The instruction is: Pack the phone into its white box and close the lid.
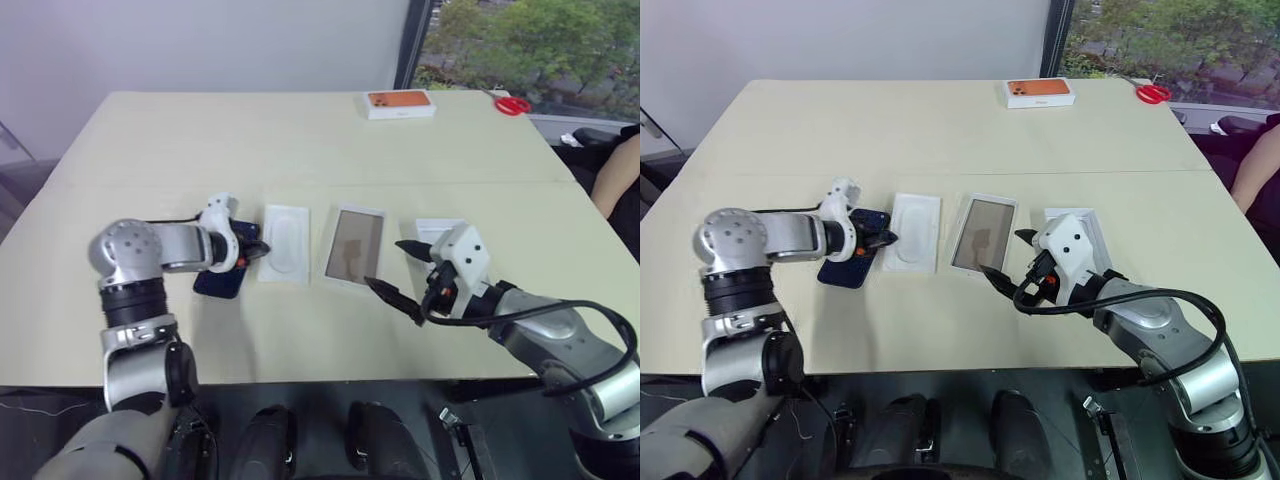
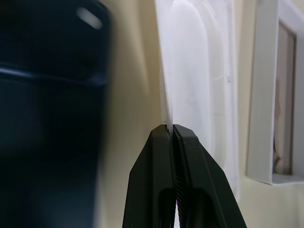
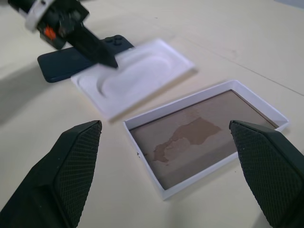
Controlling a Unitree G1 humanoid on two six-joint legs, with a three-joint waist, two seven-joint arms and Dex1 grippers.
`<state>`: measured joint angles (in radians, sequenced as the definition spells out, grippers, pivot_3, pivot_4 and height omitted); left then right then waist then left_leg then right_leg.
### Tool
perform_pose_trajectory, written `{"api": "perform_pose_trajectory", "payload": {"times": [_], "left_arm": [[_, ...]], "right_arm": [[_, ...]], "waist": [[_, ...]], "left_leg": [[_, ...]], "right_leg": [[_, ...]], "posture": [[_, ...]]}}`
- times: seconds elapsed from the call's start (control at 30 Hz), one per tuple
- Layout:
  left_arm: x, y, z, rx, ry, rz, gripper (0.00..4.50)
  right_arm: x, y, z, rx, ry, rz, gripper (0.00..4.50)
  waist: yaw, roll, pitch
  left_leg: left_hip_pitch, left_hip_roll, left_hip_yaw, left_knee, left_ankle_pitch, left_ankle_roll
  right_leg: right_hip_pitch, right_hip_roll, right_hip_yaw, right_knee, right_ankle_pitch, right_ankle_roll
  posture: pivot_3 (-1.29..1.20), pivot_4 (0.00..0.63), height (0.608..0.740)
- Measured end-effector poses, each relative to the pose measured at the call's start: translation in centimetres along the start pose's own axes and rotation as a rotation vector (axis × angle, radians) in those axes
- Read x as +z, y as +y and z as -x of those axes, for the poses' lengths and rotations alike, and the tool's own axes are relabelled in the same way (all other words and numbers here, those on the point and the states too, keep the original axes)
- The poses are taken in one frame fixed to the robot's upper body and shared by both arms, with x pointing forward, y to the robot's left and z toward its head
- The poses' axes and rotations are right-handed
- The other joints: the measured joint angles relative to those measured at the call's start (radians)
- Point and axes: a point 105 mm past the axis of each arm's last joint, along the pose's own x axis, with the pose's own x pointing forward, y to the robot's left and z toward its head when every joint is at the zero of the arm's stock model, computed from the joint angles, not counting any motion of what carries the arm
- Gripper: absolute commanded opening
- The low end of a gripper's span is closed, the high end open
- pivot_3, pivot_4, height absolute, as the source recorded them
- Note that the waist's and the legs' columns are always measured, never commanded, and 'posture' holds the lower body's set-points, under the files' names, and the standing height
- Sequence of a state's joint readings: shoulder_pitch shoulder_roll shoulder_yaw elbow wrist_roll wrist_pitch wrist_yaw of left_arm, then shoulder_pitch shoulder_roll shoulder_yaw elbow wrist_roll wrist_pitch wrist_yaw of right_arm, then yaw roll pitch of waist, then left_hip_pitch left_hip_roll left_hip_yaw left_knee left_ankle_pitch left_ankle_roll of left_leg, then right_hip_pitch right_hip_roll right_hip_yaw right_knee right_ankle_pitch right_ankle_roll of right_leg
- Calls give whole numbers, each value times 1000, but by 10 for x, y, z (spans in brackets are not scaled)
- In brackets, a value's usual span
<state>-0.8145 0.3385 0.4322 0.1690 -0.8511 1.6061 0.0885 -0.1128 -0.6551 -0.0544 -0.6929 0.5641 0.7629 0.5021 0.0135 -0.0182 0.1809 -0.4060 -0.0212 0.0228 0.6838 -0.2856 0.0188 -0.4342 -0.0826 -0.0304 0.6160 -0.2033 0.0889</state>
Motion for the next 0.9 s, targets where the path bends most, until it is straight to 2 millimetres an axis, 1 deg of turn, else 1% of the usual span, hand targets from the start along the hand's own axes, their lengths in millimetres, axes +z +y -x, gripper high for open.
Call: {"api": "perform_pose_trajectory", "payload": {"times": [0.1,0.27,0.37,0.43,0.5,0.57,0.67,0.77,0.9], "left_arm": [[9,-6,6,-54,-31,5,36],[11,-20,5,-129,-22,-12,36],[8,-41,-4,-174,9,-55,36],[0,-59,-15,-213,45,-80,36],[-10,-81,-27,-253,89,-116,36],[-13,-92,-34,-267,108,-124,36],[-15,-97,-40,-238,119,-130,36],[-18,-93,-46,-194,131,-123,36],[-20,-94,-52,-160,142,-130,36]], "right_arm": [[-5,1,3,15,33,9,4500],[-19,-3,15,17,122,29,4500],[-24,-8,23,-2,160,40,4500],[-25,-9,26,-8,169,46,4500],[-24,-12,28,-21,166,54,4500],[-24,-14,29,-29,166,59,4500],[-25,-15,31,-40,172,58,4500],[-28,-15,32,-47,179,54,4500],[-28,-16,32,-53,178,52,4500]], "waist": [[4,0,0],[1,-1,1],[3,-1,1],[3,-1,1],[2,-2,1],[-1,-2,1],[-3,-1,1],[0,-1,1],[3,-2,1]], "left_leg": [[0,-1,0,0,0,0],[0,-1,0,0,0,0],[0,-1,0,0,0,0],[0,-1,0,0,0,0],[0,-1,0,0,0,0],[0,-1,0,0,0,0],[0,0,0,0,0,0],[0,0,0,0,0,0],[-1,-1,0,0,0,0]], "right_leg": [[1,-1,0,-1,0,0],[1,-2,0,-1,0,0],[1,-2,0,-1,0,0],[1,-2,0,-2,0,0],[1,-2,0,-2,0,0],[1,-1,0,-1,0,0],[1,0,0,-1,0,0],[1,1,0,-1,0,0],[1,0,0,-2,0,0]], "posture": [[0,150,740],[0,150,740],[0,150,740],[0,150,740],[0,150,740],[0,150,740],[0,150,740],[0,150,740],[0,150,740]]}}
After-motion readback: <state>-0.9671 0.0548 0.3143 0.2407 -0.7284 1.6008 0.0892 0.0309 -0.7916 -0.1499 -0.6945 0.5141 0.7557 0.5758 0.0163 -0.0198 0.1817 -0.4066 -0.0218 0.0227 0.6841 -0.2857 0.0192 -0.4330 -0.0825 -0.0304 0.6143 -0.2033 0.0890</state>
